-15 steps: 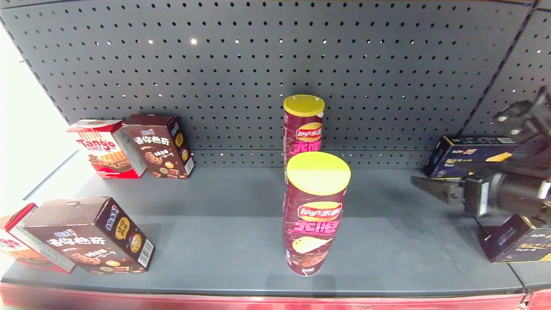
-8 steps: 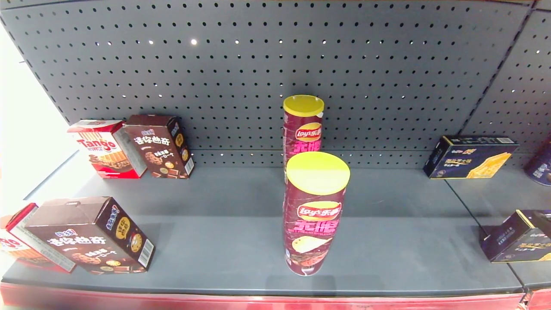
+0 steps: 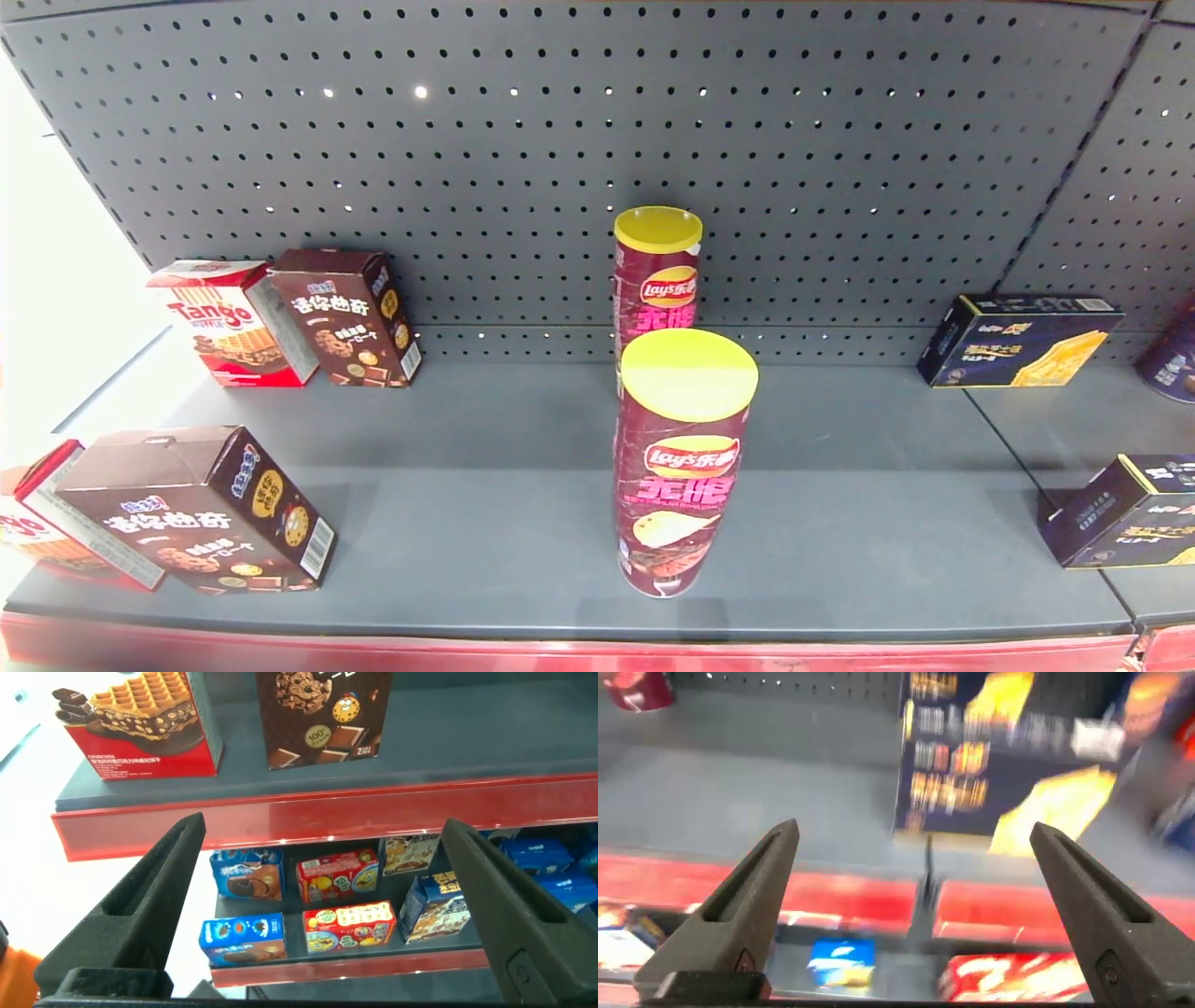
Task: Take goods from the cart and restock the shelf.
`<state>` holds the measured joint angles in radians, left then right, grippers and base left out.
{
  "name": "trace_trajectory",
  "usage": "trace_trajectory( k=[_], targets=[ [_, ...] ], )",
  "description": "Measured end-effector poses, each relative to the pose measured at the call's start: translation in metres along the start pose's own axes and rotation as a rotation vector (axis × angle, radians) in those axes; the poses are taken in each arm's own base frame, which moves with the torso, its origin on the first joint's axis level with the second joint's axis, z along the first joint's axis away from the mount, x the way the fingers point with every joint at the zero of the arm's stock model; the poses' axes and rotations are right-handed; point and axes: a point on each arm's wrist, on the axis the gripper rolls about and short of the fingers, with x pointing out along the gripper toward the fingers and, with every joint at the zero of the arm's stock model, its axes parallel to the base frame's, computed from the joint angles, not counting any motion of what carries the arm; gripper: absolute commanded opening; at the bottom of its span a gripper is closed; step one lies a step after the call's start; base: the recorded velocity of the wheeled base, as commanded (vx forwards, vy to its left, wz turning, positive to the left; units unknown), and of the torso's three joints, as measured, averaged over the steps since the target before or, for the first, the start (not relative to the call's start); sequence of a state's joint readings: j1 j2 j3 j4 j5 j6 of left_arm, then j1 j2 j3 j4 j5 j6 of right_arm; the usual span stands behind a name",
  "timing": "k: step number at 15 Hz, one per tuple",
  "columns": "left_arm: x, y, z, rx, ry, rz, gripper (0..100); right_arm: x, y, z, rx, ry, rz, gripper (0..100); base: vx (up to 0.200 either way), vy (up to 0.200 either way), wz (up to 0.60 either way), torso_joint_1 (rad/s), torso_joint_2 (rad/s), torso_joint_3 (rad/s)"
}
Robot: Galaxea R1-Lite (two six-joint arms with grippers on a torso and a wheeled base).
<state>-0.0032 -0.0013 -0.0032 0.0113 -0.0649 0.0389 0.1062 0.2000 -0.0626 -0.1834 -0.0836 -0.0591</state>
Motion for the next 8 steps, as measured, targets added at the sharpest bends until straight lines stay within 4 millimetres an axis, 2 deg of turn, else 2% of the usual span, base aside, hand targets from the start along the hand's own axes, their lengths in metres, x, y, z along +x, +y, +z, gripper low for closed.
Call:
trace_trajectory(
  k=[2,3,5,8],
  targets=[
    [0.0,0.0,0.0,0.0,0.0,0.001,100,-0.005,0.001,-0.026,0.035,0.103,0.006,100,0.0,0.0,0.0,0.0,0.0,0.0],
    [0.0,0.0,0.0,0.0,0.0,0.0,100,-0.006,0.002,-0.031,0.038,0.122,0.015,100,0.0,0.0,0.0,0.0,0.0,0.0],
    [0.0,0.0,0.0,-0.001,0.0,0.0,100,-0.008,0.003,-0.037,0.026,0.148,0.092,100,0.0,0.0,0.0,0.0,0.0,0.0],
    [0.0,0.0,0.0,0.0,0.0,0.0,100,-0.009,0.003,-0.037,0.051,0.134,0.107,100,0.0,0.0,0.0,0.0,0.0,0.0]
  ],
)
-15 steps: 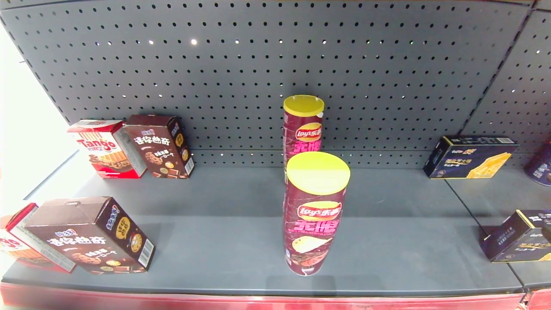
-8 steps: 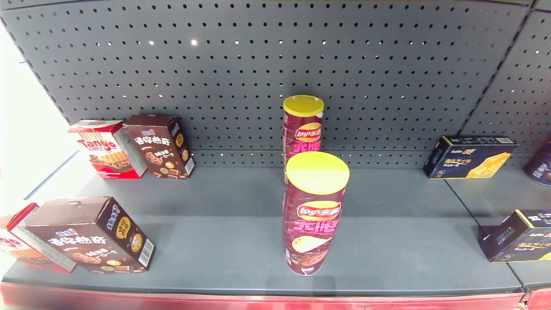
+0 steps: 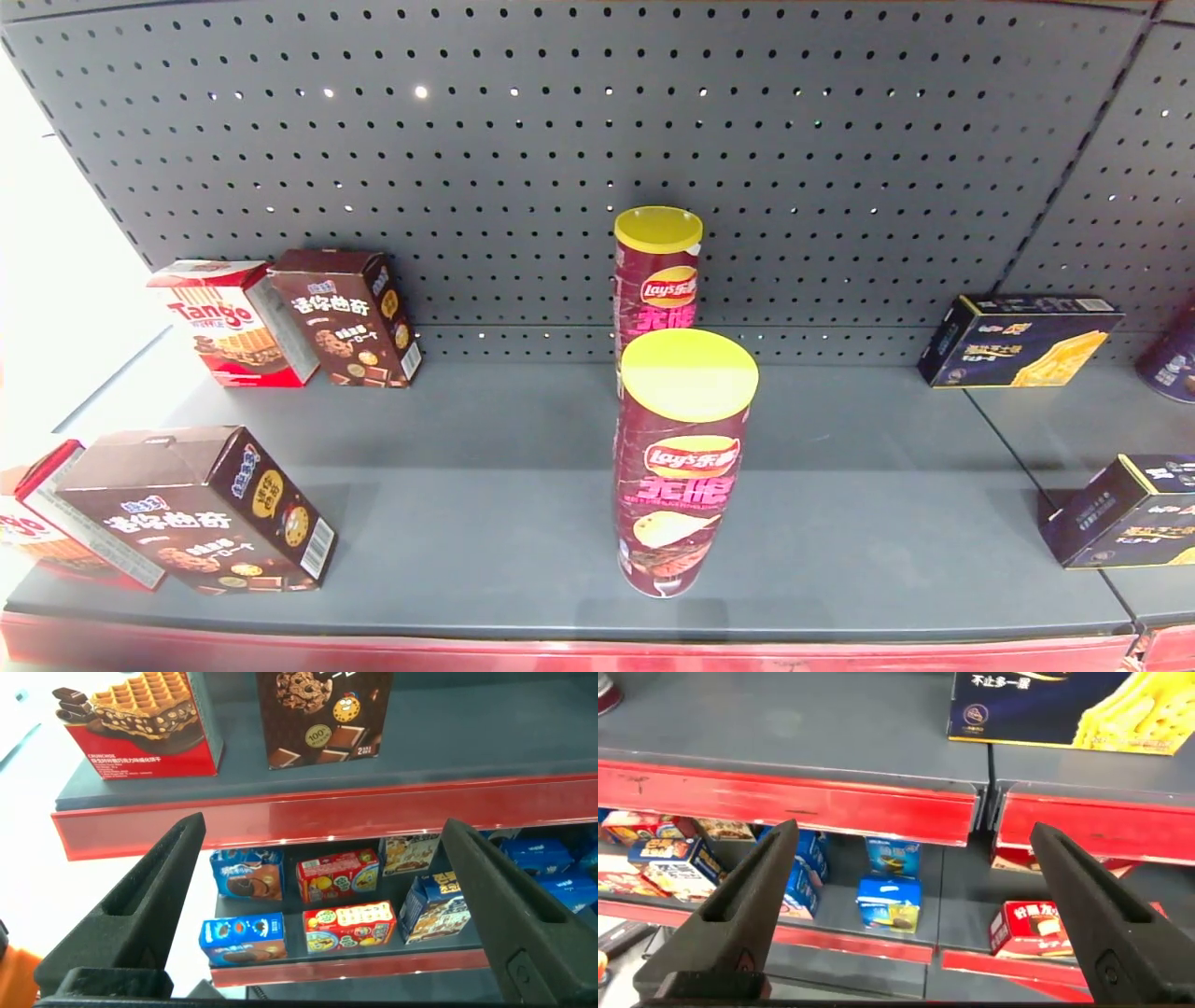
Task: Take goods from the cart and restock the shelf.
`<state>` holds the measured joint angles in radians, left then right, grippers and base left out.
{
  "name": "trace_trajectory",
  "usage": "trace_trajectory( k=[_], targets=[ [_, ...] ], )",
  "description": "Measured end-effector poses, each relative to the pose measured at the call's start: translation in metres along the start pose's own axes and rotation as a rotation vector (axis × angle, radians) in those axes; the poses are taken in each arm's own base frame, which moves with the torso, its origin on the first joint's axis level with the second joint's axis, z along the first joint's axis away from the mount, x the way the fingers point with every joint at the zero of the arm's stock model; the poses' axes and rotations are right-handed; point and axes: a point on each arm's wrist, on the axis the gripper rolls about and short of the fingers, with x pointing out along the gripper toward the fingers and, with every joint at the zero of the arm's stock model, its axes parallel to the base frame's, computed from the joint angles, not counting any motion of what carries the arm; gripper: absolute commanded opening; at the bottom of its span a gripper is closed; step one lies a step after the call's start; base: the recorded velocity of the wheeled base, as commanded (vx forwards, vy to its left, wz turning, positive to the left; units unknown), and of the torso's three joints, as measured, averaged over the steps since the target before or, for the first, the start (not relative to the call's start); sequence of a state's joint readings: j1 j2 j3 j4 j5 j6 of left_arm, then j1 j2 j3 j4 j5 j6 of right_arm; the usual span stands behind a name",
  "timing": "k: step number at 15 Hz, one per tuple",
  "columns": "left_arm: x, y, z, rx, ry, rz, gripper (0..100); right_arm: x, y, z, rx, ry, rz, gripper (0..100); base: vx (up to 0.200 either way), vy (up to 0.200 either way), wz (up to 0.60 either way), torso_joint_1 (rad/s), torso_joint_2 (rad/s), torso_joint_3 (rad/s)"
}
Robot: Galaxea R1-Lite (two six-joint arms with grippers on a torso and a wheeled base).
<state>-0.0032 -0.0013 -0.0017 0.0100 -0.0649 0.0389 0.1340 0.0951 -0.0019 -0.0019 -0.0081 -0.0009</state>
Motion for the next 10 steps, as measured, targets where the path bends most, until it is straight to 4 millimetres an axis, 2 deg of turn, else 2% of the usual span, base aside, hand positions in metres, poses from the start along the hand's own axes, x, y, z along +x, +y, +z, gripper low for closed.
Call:
trace_trajectory(
  k=[6,10],
  targets=[
    [0.0,0.0,0.0001,-0.003,-0.001,0.002,100,-0.0001,0.0005,-0.0006,0.004,0.0,-0.032,100,0.0,0.0,0.0,0.0,0.0,0.0],
    [0.0001,0.0002,0.0003,-0.009,-0.004,0.011,100,-0.0023,0.0025,-0.0013,0.013,-0.03,-0.139,100,0.0,0.0,0.0,0.0,0.0,0.0]
  ],
)
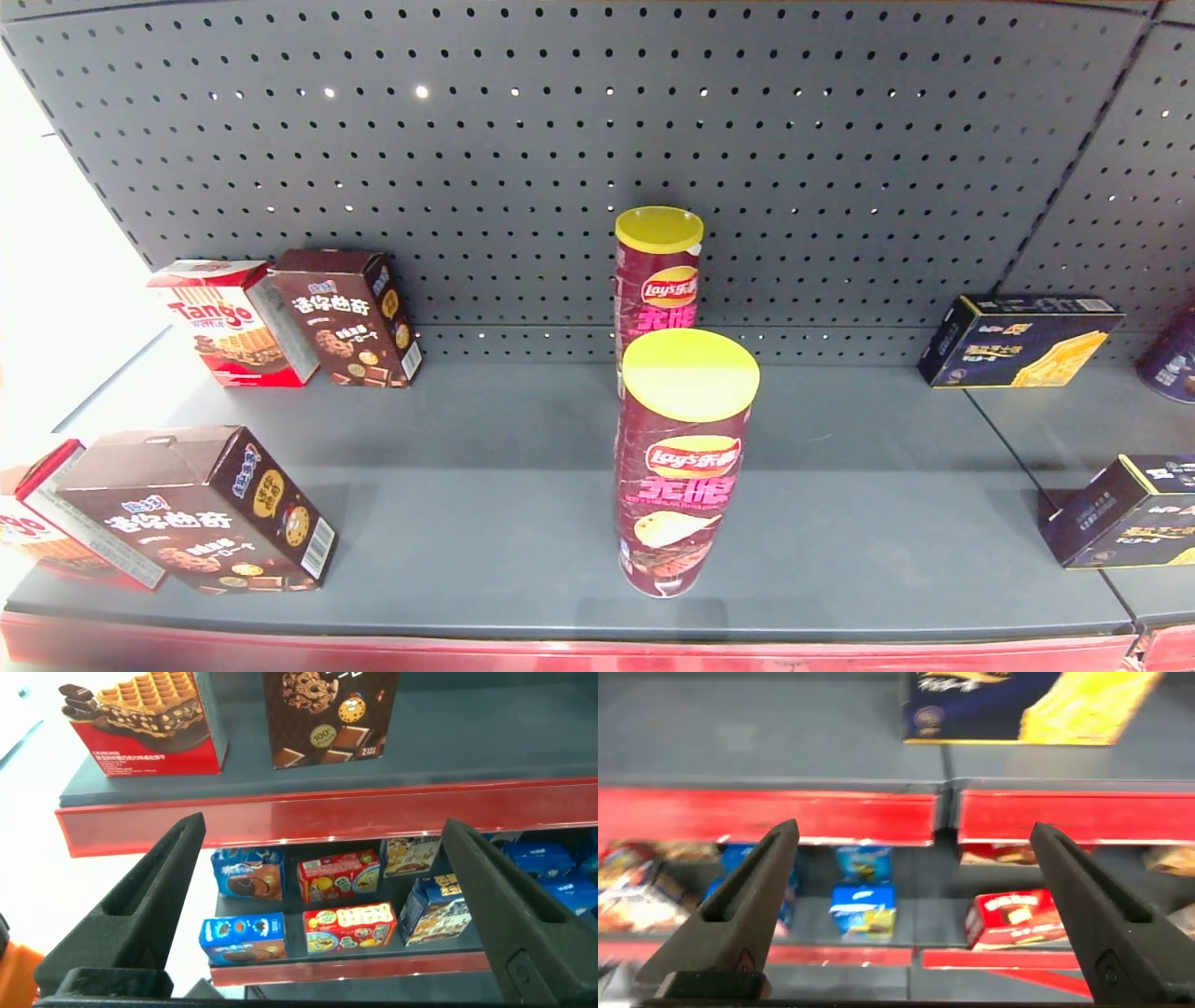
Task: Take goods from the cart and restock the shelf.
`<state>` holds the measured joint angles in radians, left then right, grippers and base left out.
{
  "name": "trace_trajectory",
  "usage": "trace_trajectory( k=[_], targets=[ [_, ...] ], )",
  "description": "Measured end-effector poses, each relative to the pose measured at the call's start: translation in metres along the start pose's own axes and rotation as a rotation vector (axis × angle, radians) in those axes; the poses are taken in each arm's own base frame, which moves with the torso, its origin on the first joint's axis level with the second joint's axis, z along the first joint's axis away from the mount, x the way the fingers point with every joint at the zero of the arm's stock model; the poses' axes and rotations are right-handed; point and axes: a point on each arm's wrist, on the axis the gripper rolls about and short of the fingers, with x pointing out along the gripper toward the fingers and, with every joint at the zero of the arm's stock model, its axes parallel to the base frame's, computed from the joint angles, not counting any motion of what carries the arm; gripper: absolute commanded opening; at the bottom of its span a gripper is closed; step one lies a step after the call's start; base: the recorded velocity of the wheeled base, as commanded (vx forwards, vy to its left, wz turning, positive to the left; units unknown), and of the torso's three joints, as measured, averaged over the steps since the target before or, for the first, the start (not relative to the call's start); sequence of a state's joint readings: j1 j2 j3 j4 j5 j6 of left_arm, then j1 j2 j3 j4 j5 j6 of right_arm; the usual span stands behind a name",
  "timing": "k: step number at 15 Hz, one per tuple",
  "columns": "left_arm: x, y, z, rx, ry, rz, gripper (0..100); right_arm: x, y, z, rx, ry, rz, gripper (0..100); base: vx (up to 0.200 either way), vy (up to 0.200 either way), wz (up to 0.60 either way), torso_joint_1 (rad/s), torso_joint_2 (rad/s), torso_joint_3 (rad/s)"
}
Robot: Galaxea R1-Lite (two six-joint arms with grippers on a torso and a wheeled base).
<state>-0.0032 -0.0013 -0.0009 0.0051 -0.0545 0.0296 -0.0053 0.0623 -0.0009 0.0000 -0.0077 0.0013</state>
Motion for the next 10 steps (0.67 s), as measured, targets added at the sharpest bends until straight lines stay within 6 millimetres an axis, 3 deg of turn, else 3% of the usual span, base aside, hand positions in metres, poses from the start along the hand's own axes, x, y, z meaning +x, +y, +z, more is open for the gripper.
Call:
trace_trajectory(
  k=[10],
  targets=[
    [0.0001,0.0004,-0.0001,-0.014,-0.001,0.019,100,-0.0045,-0.0001,-0.0017,-0.001,-0.061,0.012,100,0.0,0.0,0.0,0.0,0.0,0.0]
  ],
)
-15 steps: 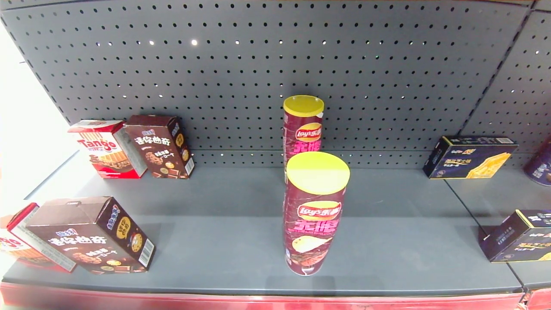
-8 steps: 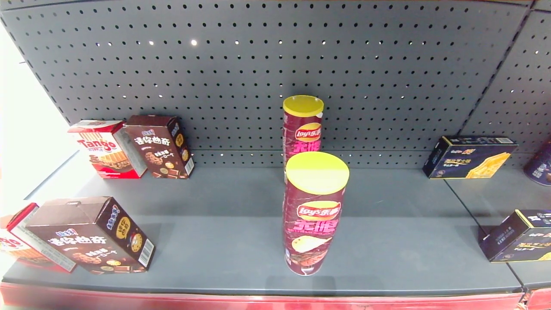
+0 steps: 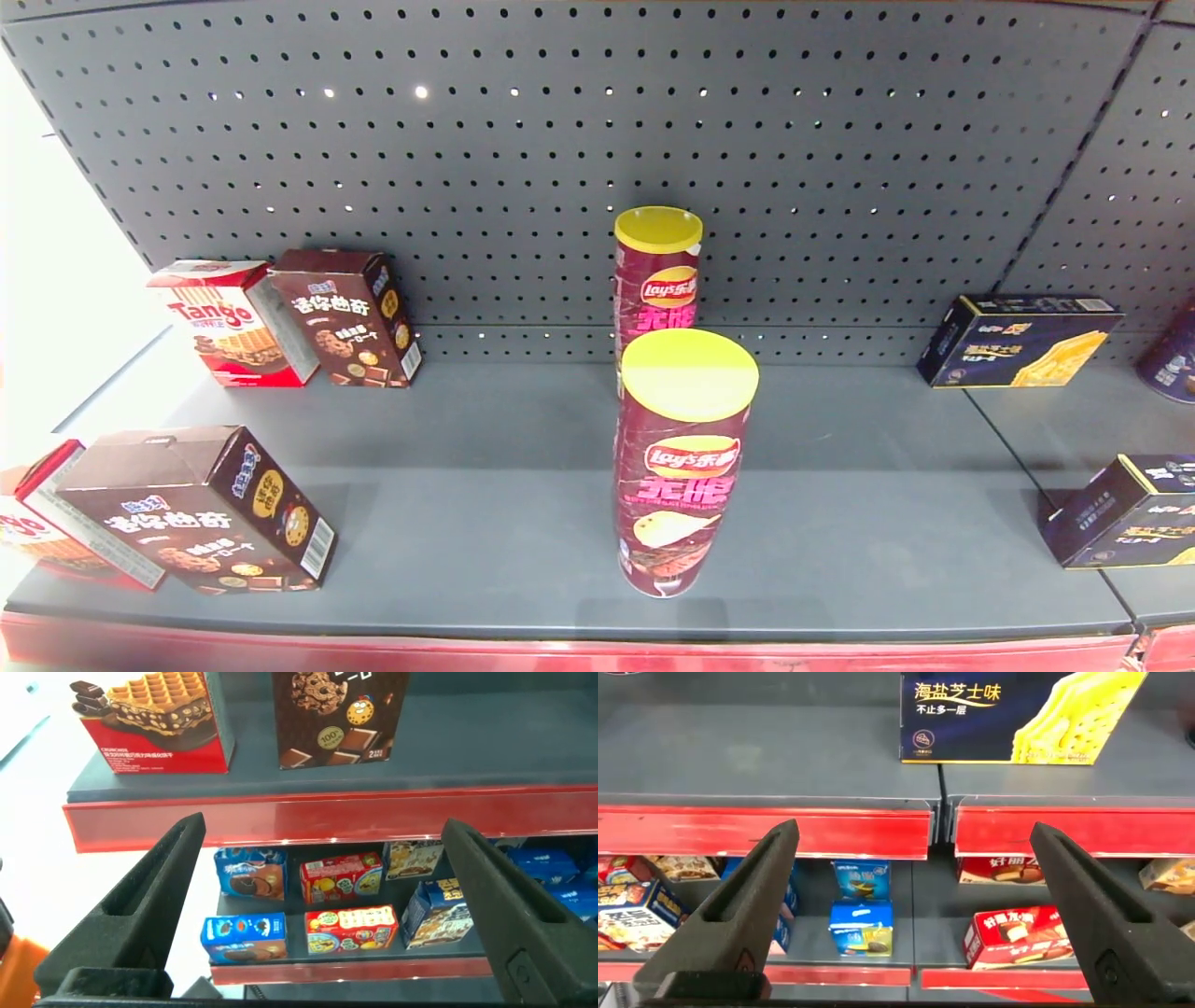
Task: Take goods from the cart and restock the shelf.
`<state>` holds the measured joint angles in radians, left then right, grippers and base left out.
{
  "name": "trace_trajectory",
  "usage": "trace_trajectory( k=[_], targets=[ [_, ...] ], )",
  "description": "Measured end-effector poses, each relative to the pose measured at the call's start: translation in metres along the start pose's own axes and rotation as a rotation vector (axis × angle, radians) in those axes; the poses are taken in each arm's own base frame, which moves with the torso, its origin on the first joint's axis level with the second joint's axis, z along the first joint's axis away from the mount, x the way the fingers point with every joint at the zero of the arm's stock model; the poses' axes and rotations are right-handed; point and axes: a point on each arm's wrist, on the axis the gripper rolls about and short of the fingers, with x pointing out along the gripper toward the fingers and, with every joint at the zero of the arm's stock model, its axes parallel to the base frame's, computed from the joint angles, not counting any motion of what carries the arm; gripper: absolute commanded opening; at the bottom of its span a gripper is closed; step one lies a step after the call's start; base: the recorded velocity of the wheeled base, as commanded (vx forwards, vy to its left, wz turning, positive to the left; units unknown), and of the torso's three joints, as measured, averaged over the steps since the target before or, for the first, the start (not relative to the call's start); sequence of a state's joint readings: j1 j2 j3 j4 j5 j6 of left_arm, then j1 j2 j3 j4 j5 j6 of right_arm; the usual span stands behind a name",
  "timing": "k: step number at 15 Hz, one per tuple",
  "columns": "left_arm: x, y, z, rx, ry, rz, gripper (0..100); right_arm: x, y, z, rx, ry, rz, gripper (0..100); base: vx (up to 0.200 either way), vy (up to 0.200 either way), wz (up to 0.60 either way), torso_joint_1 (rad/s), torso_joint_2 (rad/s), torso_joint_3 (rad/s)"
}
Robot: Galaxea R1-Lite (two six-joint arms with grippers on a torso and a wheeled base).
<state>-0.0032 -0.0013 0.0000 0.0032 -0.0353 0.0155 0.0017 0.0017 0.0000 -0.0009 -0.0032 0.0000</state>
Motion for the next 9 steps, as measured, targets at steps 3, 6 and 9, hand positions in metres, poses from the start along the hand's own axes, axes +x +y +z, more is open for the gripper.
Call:
trace_trajectory(
  k=[3,6,9],
  targets=[
    [0.0,-0.0001,0.0,0.004,0.0,-0.002,100,0.0,0.0,0.0,0.0,-0.001,-0.001,100,0.0,0.0,0.0,0.0,0.0,0.0],
    [0.0,0.0,0.0,0.0,0.0,0.0,100,0.0,0.0,0.0,0.0,0.0,-0.002,100,-0.067,0.0,0.0,0.001,0.0,0.001],
    [0.0,0.0,0.0,0.004,0.0,-0.001,100,-0.0001,0.0,0.0,0.0,-0.002,-0.001,100,0.0,0.0,0.0,0.0,0.0,0.0]
  ],
)
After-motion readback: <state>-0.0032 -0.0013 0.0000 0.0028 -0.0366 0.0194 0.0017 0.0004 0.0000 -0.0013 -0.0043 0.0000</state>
